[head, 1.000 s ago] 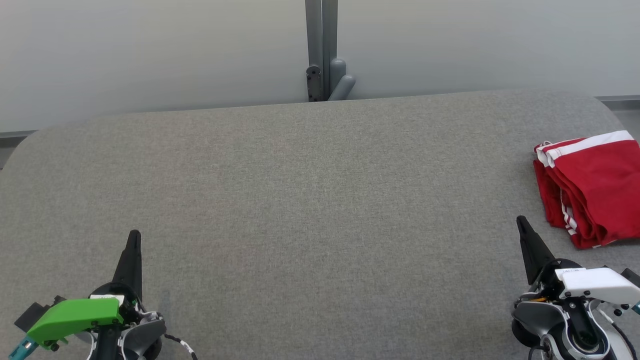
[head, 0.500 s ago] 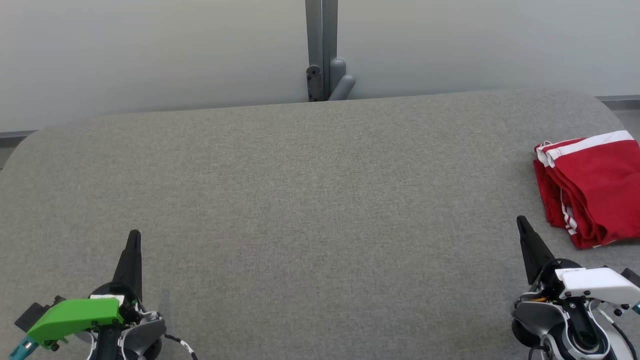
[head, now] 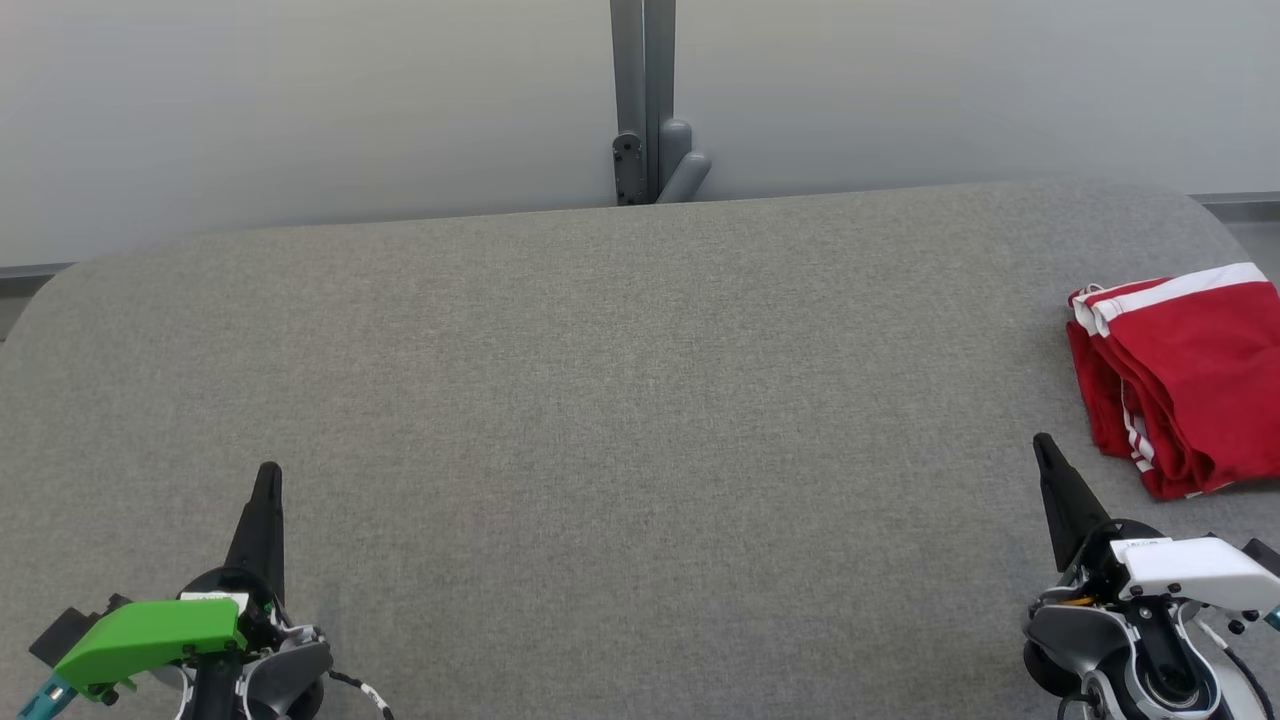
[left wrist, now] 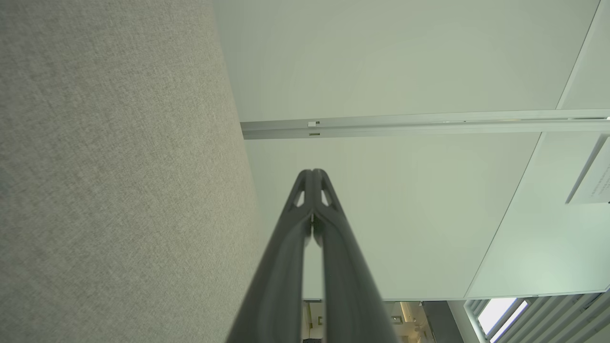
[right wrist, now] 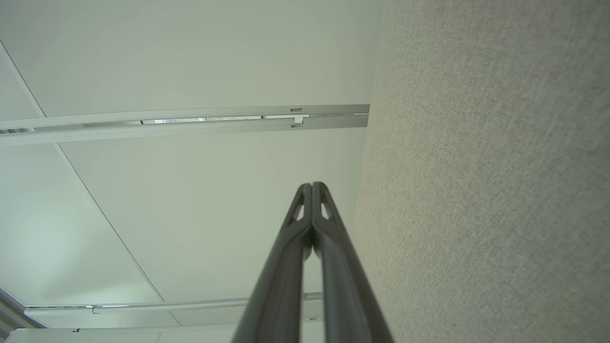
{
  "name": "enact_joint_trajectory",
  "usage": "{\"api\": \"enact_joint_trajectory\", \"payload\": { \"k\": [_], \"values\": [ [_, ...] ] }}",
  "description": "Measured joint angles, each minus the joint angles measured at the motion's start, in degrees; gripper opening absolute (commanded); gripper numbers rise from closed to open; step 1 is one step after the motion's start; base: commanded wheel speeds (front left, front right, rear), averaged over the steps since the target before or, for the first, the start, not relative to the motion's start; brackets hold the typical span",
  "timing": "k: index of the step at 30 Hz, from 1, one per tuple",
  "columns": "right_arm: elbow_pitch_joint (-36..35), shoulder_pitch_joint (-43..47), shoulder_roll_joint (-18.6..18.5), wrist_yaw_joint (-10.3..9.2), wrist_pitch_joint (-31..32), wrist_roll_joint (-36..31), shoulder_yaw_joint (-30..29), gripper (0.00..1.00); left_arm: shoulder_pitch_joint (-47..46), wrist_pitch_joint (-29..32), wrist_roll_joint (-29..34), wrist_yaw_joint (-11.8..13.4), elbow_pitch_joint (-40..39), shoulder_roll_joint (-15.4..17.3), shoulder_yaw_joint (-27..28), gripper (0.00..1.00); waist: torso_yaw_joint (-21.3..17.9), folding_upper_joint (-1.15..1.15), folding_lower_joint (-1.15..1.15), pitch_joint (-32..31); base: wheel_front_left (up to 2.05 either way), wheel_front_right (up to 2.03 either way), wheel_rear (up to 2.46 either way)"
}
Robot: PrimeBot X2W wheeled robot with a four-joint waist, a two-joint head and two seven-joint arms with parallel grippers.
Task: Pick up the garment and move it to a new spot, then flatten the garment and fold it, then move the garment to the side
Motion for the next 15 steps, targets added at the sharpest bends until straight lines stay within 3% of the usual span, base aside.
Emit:
{"api": "enact_joint_trajectory", "payload": {
  "k": [15],
  "values": [
    [0.0,0.0,0.0,0.00,0.0,0.0,0.0,0.00,0.0,0.0,0.0,0.0,0.0,0.0,0.0,0.00,0.0,0.00,0.00,0.0,0.00,0.00,0.00]
  ]
}}
